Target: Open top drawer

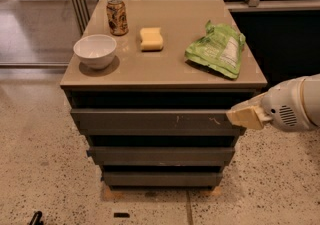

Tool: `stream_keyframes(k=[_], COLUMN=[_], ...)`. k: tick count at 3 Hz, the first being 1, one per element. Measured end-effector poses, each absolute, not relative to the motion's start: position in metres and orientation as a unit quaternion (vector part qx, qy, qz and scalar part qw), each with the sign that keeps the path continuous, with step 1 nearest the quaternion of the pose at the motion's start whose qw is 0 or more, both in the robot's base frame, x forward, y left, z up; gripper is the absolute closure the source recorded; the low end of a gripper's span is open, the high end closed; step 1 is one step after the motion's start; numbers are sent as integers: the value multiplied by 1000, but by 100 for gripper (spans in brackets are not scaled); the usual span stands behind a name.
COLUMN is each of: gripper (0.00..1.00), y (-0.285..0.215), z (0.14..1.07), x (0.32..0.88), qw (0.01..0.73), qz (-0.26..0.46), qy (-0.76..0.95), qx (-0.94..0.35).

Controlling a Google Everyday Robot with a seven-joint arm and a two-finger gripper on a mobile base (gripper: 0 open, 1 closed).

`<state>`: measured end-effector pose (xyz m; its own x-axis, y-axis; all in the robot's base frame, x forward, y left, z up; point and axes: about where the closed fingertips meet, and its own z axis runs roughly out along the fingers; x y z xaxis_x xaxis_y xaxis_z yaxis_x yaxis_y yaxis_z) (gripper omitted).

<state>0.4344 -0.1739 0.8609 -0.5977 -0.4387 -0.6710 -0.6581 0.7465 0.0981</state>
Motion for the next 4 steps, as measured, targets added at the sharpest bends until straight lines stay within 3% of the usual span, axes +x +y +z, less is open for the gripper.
stream_keyframes(k=[1,2,4], gripper=[92,100,100], y=[-174,-163,-161], z=[854,810,778], x=[438,423,434], qw=[335,354,398], qz=[166,166,149], qy=[881,894,892], qx=[-290,-220,-156])
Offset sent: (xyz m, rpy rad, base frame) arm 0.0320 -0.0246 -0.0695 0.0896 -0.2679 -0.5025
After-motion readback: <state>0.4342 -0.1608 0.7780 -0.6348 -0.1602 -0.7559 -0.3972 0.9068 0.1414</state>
